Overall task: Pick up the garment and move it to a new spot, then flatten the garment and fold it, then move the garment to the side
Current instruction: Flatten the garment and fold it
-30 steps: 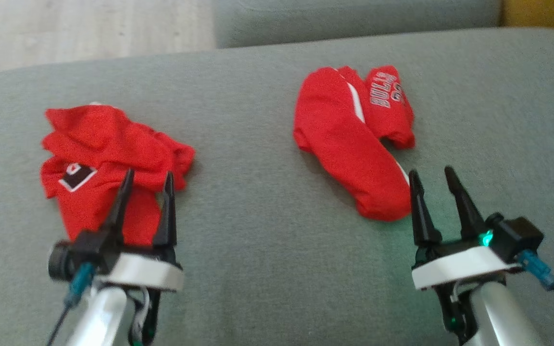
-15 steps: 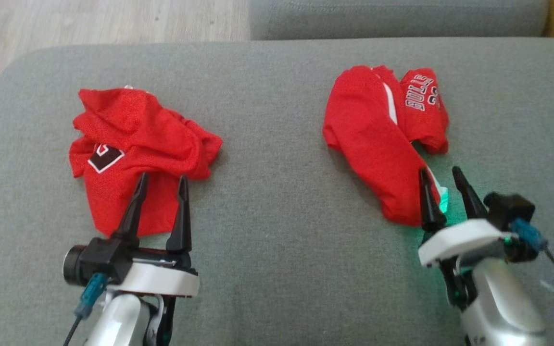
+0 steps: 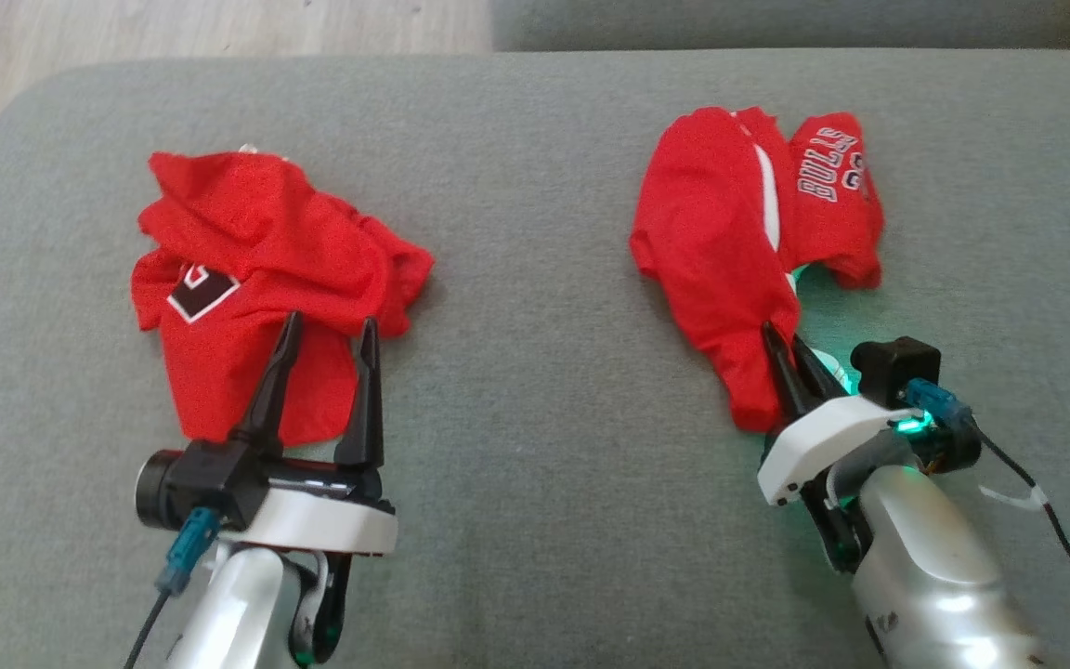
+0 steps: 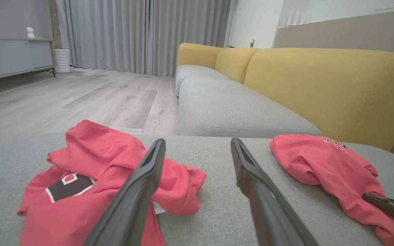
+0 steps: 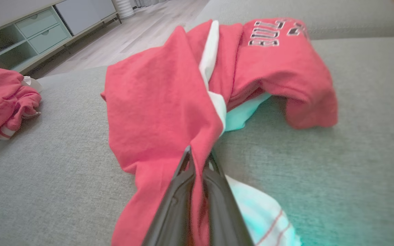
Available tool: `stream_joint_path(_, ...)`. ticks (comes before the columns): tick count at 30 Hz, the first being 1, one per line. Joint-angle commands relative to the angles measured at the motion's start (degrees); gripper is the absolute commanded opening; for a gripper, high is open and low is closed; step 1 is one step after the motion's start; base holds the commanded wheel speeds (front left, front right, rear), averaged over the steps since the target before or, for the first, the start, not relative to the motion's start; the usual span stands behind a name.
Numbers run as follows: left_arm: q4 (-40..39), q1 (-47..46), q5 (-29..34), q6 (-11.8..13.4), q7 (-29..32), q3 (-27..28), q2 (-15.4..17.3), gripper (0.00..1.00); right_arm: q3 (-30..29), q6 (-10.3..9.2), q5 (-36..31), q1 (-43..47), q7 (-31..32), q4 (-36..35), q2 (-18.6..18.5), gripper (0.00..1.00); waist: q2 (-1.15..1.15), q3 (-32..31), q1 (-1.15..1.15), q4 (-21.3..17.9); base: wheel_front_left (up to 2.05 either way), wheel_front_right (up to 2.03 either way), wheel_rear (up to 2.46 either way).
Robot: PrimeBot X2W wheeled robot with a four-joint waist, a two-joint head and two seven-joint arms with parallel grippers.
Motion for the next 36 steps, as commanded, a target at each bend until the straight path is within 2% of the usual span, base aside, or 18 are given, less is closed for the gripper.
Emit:
stream_joint_path(1, -1.46, -2.21, 0.58, -0.10, -0.54, 2.48, 0.29, 1.00, 1.05, -0.04, -1.61, -1.91, -1.33, -1.30, -0.03, 0.00, 0.00, -0.72, -0.01, -0.85, 0.00, 0.00, 0.00)
stream_joint_path(7, -1.60, -1.31, 0.91, -0.59, -0.54, 3.62, -0.43, 1.00, -2.99, -0.04, -9.96, -0.63, -2.46, -4.91, -3.47, 0.00, 0.00, -3.34, -0.01, -3.48, 0.00, 0.00, 0.00)
stream_joint_path(13, -1.84, -0.24, 1.19, -1.04, -0.54, 4.24, -1.51, 1.00, -12.36, -0.04, -18.38, 3.33, -1.65, -12.21, -8.61, 0.00, 0.00, -5.63, -0.01, -5.12, 0.00, 0.00, 0.00)
stream_joint_path(16, -1.71, -0.09, 1.42, -1.30, -0.54, 4.34, -1.95, 1.00, -16.38, -0.04, -21.56, 6.06, 0.92, -16.48, -8.88, 0.00, 0.00, -6.24, -0.01, -5.23, 0.00, 0.00, 0.00)
stream_joint_path(19, -1.51, 0.04, 1.66, -1.52, -0.54, 4.43, -2.28, 1.00, -18.27, -0.04, -21.51, 9.21, 4.74, -19.48, -6.79, 0.00, 0.00, -6.63, -0.01, -5.19, 0.00, 0.00, 0.00)
stream_joint_path(21, -1.49, 0.17, 1.80, -1.66, -0.54, 4.50, -2.46, 1.00, -18.71, -0.04, -21.56, 11.03, 5.64, -21.78, -5.34, 1.00, 0.00, -6.74, -0.01, -5.12, 0.00, 0.00, 0.00)
stream_joint_path(24, -1.37, 0.23, 1.97, -1.94, -0.54, 4.55, -2.70, 1.00, -18.02, -0.04, -19.76, 13.03, 5.67, -24.67, -3.09, 1.00, 0.00, -6.81, -0.01, -4.90, 0.00, 0.00, 0.00)
stream_joint_path(27, -1.43, 0.26, 2.17, -2.15, -0.54, 4.78, -2.83, 1.00, -15.87, -0.04, -16.65, 13.89, 2.91, -28.21, -1.50, 1.00, 0.00, -6.78, -0.01, -4.77, 0.00, 0.00, 0.00)
stream_joint_path(36, -1.85, 0.60, 2.94, -2.77, -0.54, 5.18, -3.17, 1.00, -7.64, -0.04, -6.05, 17.50, -2.01, -33.92, -0.02, 1.00, 0.00, -6.50, -0.01, -3.99, 0.00, 0.00, 0.00)
